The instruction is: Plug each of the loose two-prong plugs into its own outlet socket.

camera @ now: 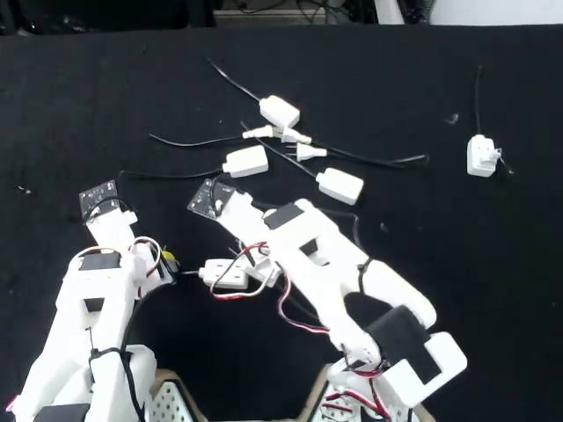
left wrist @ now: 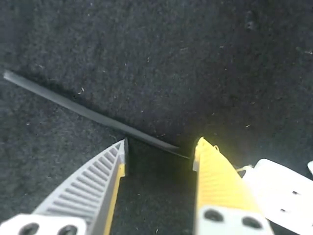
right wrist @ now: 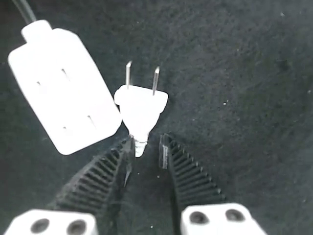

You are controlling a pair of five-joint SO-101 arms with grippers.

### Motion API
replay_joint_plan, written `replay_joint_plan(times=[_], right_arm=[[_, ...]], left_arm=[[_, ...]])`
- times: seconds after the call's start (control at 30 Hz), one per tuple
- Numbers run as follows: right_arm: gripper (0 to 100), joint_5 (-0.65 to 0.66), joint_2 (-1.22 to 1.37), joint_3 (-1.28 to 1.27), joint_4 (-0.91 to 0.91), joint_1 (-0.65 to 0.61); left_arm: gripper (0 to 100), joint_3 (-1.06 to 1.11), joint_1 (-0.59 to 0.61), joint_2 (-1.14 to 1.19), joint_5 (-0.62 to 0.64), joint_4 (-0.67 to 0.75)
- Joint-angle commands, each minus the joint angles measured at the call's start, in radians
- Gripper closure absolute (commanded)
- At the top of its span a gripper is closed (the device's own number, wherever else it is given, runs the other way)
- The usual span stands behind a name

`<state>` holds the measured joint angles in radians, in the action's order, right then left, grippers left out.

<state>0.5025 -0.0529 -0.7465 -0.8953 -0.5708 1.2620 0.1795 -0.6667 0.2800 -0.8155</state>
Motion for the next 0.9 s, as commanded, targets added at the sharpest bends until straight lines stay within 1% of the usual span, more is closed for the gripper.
replay_joint_plan(times=[0.0, 0.07, 0.3, 0.37, 0.43, 0.47, 0.57, 0.67, 0.73, 0.77, 0.87], right_arm=[[85.8, 0.0, -0.038, -0.008, 0.006, -0.034], [83.5, 0.0, -0.035, -0.01, 0.009, -0.041], [85.1, 0.0, 0.056, 0.024, 0.029, -0.038], [89.4, 0.0, 0.068, 0.047, 0.012, -0.037], [99.1, 0.0, 0.07, 0.053, 0.012, -0.031], [98.4, 0.0, 0.065, 0.056, 0.005, -0.017], [98.6, 0.008, -0.018, 0.058, -0.008, 0.052], [98.8, 0.011, -0.185, 0.076, -0.077, 0.1], [98.8, 0.006, -0.298, 0.09, -0.114, 0.086], [98.8, 0.002, -0.351, 0.093, -0.117, 0.075], [98.8, 0.002, -0.473, 0.077, -0.061, 0.049]], left_arm=[[77, -0.008, 0.005, 0.003, -0.012, -0.012], [77, -0.008, 0.005, 0.003, -0.012, -0.012], [77, -0.008, 0.005, 0.003, -0.012, -0.012], [77, -0.008, 0.007, 0.003, -0.012, -0.012], [77, -0.008, 0.007, 0.003, -0.012, -0.012], [77, -0.008, 0.005, 0.003, -0.012, -0.012], [77, -0.013, 0.005, 0.003, -0.012, -0.011], [77, -0.036, 0.005, -0.002, -0.018, -0.011], [77, -0.081, 0.007, -0.012, -0.08, -0.012], [77, -0.104, 0.008, -0.017, -0.13, -0.012], [78, -0.196, 0.015, -0.041, -0.272, -0.005]])
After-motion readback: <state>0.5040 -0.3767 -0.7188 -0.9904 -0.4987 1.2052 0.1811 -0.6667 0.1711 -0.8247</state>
